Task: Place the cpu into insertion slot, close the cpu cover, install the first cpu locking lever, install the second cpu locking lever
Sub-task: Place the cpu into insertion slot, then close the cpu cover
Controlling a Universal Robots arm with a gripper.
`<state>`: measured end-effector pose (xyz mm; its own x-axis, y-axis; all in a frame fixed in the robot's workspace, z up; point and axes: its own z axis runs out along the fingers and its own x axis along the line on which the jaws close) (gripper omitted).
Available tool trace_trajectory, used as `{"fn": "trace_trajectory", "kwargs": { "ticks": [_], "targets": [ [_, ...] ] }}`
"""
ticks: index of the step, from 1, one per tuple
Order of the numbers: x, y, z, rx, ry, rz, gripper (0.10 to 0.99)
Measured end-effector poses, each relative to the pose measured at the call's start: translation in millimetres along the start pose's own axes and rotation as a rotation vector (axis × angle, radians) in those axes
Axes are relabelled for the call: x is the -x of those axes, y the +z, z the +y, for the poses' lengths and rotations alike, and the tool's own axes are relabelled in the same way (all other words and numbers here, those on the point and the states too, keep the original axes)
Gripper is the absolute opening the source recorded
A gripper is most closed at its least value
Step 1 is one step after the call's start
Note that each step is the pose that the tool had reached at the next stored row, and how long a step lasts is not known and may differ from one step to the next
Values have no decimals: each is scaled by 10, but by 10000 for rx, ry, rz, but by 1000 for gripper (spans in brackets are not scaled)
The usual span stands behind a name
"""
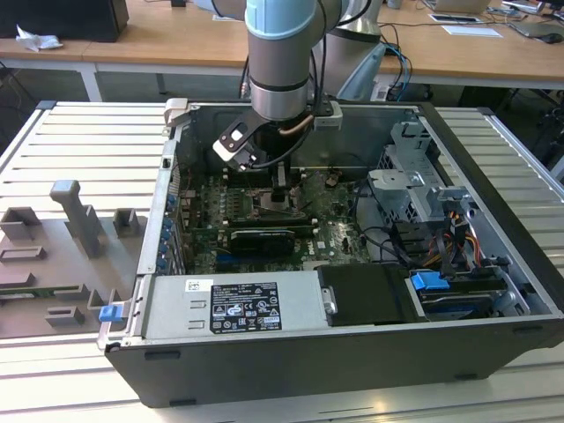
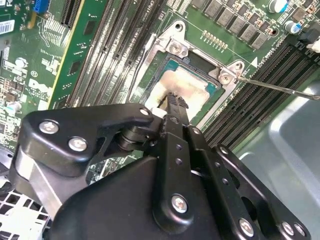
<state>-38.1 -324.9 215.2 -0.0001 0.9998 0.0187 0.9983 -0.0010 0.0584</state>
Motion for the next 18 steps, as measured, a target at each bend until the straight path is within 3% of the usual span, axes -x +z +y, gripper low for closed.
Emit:
{"fn": "trace_trajectory", "kwargs": {
  "ticks": [18],
  "targets": [
    [0,-62,6,-1,0,-1,106]
  ]
}}
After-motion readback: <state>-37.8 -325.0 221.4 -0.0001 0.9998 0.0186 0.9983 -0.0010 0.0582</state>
